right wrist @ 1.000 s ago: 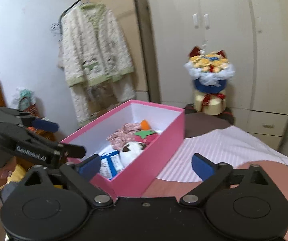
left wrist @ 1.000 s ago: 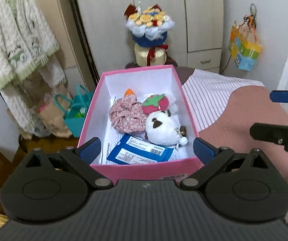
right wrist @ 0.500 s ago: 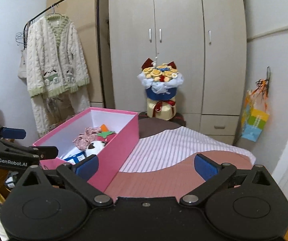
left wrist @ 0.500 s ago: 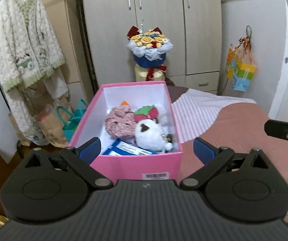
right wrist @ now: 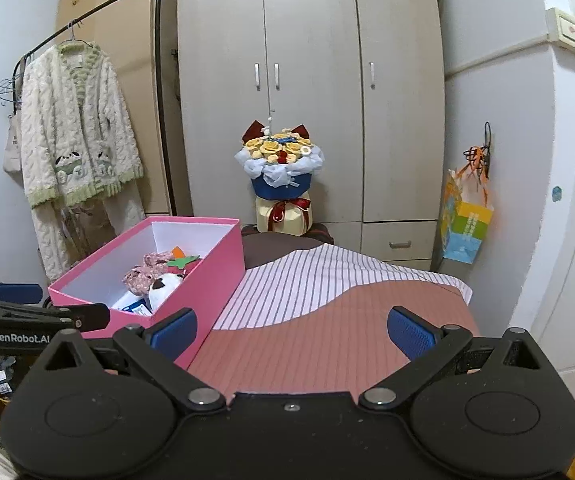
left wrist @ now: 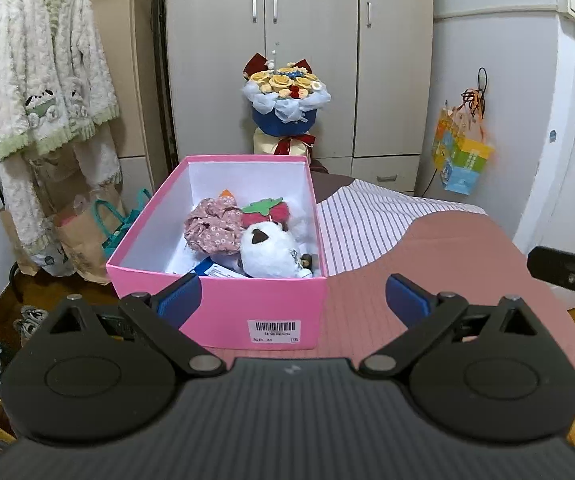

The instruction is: Organize soft objects

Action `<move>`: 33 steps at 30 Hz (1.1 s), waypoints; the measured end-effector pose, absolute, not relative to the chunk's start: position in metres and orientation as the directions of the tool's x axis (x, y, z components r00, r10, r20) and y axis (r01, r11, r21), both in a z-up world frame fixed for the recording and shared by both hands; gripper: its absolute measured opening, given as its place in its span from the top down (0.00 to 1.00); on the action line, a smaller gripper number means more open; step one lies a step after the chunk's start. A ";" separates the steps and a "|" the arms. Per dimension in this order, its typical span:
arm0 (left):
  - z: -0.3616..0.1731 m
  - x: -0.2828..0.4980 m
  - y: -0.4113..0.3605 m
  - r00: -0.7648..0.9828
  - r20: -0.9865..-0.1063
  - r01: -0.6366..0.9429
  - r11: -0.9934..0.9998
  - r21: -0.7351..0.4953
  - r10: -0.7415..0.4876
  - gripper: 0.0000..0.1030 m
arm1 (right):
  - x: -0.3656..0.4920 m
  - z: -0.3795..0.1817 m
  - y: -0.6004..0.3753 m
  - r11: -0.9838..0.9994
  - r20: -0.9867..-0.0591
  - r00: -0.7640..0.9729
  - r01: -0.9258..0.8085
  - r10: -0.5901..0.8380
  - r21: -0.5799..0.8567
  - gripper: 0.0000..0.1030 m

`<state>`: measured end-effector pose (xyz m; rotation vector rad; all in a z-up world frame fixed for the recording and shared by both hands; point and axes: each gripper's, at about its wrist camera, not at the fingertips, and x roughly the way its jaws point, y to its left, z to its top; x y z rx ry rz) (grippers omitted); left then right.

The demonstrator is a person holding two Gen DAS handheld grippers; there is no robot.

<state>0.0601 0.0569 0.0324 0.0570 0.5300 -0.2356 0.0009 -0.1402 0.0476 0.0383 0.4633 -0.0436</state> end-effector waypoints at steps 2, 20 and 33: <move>0.032 0.057 0.057 0.840 -0.502 0.234 0.972 -0.006 -0.205 0.03 | -0.003 0.047 -0.140 0.998 -0.445 0.894 0.062 -0.049 0.014 0.00; 0.021 0.038 0.061 0.869 -0.437 0.230 0.971 -0.061 -0.233 0.03 | -0.024 0.039 -0.148 0.993 -0.411 0.906 0.114 -0.106 -0.004 0.00; 0.019 0.034 0.061 0.872 -0.449 0.227 0.974 0.017 -0.195 0.03 | -0.028 0.038 -0.146 0.994 -0.408 0.907 0.112 -0.106 -0.009 0.00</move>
